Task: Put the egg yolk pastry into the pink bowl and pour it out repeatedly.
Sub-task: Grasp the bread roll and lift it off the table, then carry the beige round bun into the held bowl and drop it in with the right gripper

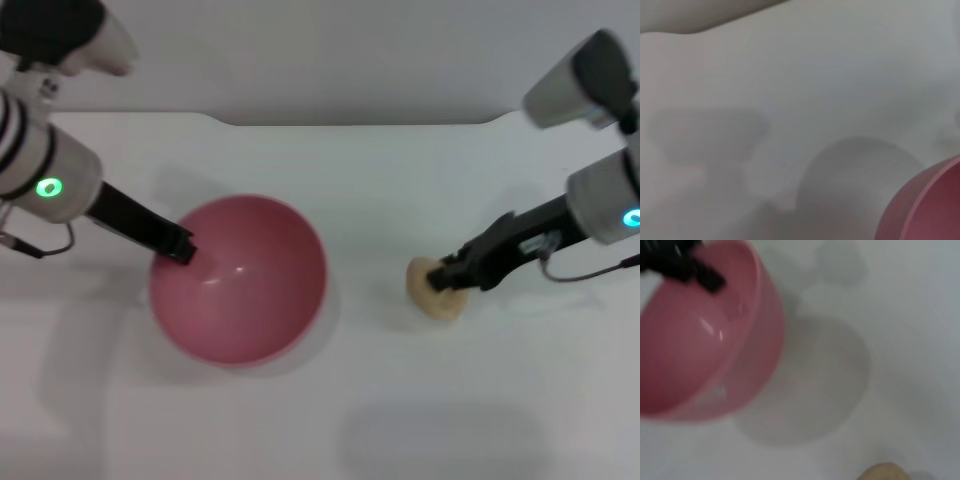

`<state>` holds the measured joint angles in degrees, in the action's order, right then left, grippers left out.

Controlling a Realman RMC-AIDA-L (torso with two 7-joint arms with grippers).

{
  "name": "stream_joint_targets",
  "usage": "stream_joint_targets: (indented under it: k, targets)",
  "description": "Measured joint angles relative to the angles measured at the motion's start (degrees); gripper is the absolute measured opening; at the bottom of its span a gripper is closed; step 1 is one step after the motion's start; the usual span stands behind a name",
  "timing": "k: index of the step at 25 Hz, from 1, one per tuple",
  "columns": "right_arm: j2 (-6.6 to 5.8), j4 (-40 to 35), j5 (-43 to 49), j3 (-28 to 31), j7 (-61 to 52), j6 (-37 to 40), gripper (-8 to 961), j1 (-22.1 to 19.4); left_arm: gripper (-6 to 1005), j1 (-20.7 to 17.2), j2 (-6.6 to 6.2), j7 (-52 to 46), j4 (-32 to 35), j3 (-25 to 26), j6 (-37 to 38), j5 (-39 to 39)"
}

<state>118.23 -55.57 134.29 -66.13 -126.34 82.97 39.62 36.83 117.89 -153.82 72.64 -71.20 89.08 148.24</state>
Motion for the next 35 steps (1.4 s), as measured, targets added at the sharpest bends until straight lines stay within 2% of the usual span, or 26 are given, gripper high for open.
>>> stream_joint_targets:
  k: [6,12,16,22,28,33,35]
  targets:
    - [0.22,-6.6,-0.8,5.4,0.8,5.4,184,-1.3,-2,3.9,0.35,0.0,-5.2,-2.7,-1.9,-0.1]
    - [0.17,-14.0,-12.0,7.6,7.4,12.7,120,-1.2,-1,6.7,0.63,-0.8,-7.9,-7.1,-4.1,-0.9]
    - [0.23,-16.0,-15.7,5.1,9.8,14.1,77,0.0,-1,8.1,0.76,-0.8,-8.5,-9.2,-4.7,-3.2]
    - [0.37,-13.6,-11.4,-2.7,9.9,13.4,36,2.1,-1,9.3,0.83,-0.9,-8.5,-11.7,-5.8,-6.0]
    - [0.52,-12.1,-11.6,-4.0,9.5,12.2,97,2.1,-2,10.0,0.86,-1.0,-8.6,-12.6,-6.1,-6.1]
    - [0.59,-12.5,-11.6,-3.3,8.4,12.2,277,1.4,-2,9.8,0.74,-1.0,-8.6,-12.7,-6.9,-5.7]
    - [0.58,-12.7,-11.3,-2.0,6.5,11.8,318,0.9,-2,9.4,0.62,-0.8,-8.6,-12.7,-7.7,-5.6]
